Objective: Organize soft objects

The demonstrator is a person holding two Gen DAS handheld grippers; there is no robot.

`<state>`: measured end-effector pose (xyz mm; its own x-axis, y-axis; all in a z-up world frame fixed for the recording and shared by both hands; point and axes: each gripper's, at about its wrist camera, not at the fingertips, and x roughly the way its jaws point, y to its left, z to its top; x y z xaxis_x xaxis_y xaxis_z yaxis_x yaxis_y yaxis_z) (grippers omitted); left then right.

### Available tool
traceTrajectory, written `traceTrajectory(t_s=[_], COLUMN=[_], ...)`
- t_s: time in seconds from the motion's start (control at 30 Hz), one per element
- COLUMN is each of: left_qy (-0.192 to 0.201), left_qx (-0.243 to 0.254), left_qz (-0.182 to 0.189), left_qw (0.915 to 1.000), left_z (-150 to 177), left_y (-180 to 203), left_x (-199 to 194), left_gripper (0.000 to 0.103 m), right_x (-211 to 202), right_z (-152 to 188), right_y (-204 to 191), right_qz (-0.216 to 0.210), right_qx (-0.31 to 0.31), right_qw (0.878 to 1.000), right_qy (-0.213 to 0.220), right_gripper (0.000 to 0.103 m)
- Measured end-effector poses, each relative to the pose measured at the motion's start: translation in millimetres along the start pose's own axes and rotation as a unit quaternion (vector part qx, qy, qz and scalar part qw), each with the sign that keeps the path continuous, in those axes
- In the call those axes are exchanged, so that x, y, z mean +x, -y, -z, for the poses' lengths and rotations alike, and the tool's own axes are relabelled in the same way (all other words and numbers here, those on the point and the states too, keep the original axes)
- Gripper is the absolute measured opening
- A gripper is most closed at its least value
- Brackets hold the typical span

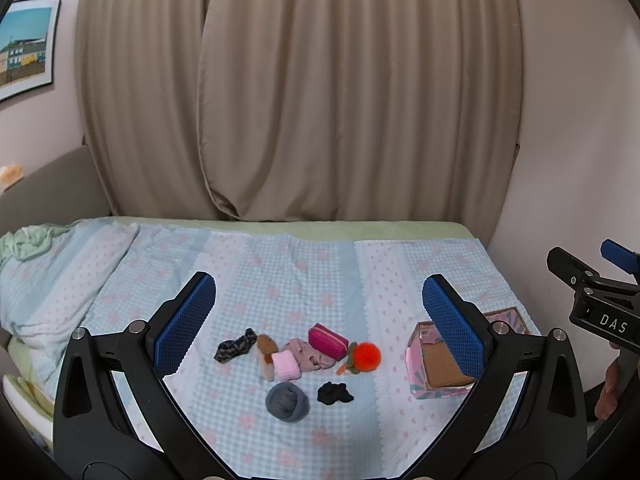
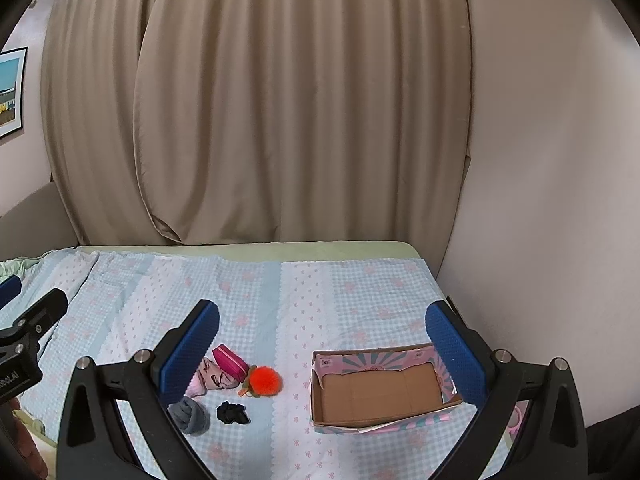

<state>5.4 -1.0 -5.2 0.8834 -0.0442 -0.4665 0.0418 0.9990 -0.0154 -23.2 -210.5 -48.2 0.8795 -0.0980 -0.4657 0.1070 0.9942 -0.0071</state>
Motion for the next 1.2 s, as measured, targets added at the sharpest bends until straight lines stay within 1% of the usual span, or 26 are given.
traceTrajectory(t_s=[0.73,1.2], left_qy=[0.000,-0.003], left_qx=[0.004,-0.001], left_qz=[0.000,0.005], left_qw=[1.0000,1.0000], left_z=[2.6,0.2], left_y=[0.3,-2.2], left_x=[-0.4,2.4], left_gripper=[0.102,0.102], right_x=[2.5,3.1], right_z=[2.9,2.1], right_y=[0.7,0.6], right_qz=[-0.001,0.001], right_qx=[0.006,0.006], right_qw=[1.000,1.000], right_qy=[-0.001,-0.001], right_gripper=[0.103,0.103])
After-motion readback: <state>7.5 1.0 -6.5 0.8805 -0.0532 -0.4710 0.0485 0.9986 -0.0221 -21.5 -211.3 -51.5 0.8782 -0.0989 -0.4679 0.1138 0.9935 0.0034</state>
